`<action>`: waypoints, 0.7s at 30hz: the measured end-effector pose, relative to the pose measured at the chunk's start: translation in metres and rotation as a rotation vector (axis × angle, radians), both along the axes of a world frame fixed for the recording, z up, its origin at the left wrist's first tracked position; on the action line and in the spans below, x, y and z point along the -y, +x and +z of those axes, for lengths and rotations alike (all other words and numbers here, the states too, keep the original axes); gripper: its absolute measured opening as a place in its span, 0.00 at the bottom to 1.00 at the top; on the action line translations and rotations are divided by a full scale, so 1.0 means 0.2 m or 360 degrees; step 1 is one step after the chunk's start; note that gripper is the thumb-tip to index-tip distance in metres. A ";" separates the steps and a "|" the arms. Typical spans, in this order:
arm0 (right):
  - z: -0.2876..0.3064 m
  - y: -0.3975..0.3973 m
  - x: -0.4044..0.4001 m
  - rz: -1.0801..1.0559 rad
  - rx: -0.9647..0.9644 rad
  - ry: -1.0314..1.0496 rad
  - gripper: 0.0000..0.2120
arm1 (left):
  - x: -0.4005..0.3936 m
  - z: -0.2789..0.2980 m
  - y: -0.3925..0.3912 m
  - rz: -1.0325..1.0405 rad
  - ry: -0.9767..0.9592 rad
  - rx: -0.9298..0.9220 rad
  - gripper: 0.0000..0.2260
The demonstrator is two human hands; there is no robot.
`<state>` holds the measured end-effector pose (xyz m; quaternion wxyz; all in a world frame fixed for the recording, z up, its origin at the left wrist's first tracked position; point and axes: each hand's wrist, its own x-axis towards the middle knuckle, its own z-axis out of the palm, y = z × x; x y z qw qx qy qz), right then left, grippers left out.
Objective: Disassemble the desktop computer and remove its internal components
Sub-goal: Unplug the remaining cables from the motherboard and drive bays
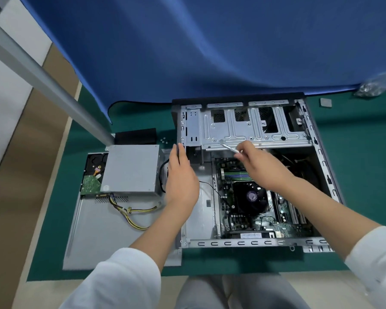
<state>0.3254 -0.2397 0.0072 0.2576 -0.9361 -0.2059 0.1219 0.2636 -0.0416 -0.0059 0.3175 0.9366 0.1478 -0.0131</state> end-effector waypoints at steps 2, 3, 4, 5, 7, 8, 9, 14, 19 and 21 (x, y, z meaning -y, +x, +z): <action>-0.04 -0.07 0.07 0.0138 0.0025 -0.0023 0.11 | 0.00 -0.01 0.00 -0.0015 0.0158 0.0032 0.29; -0.06 -0.11 0.10 0.0207 0.0048 -0.0065 0.11 | 0.00 -0.02 -0.01 -0.0042 0.0262 0.0060 0.28; -0.10 -0.14 0.13 0.0270 0.0044 -0.0112 0.11 | 0.00 -0.03 -0.01 -0.0076 0.0320 0.0101 0.26; -0.14 -0.16 0.15 0.0310 -0.0004 -0.0156 0.11 | 0.00 -0.03 -0.02 -0.0099 0.0316 0.0155 0.23; -0.22 -0.20 0.19 0.0256 -0.0135 -0.0176 0.10 | 0.00 -0.01 -0.04 -0.0158 0.0293 0.0288 0.17; -0.25 -0.21 0.20 0.0187 -0.0154 -0.0131 0.10 | 0.01 -0.01 -0.04 -0.0219 0.0324 0.0361 0.15; -0.28 -0.22 0.20 0.0114 -0.0160 -0.0049 0.08 | 0.01 -0.01 -0.05 -0.0317 0.0362 0.0428 0.13; -0.32 -0.16 0.21 -0.0062 -0.0257 0.0288 0.04 | 0.08 -0.03 -0.06 -0.0868 0.0755 0.0143 0.11; -0.33 -0.12 0.26 0.0016 -0.0213 0.0185 0.05 | 0.13 -0.10 -0.03 -0.0848 0.1186 -0.0088 0.14; -0.33 -0.11 0.26 0.0014 -0.0181 0.0192 0.06 | 0.20 -0.17 0.01 -0.0724 0.0850 -0.0223 0.19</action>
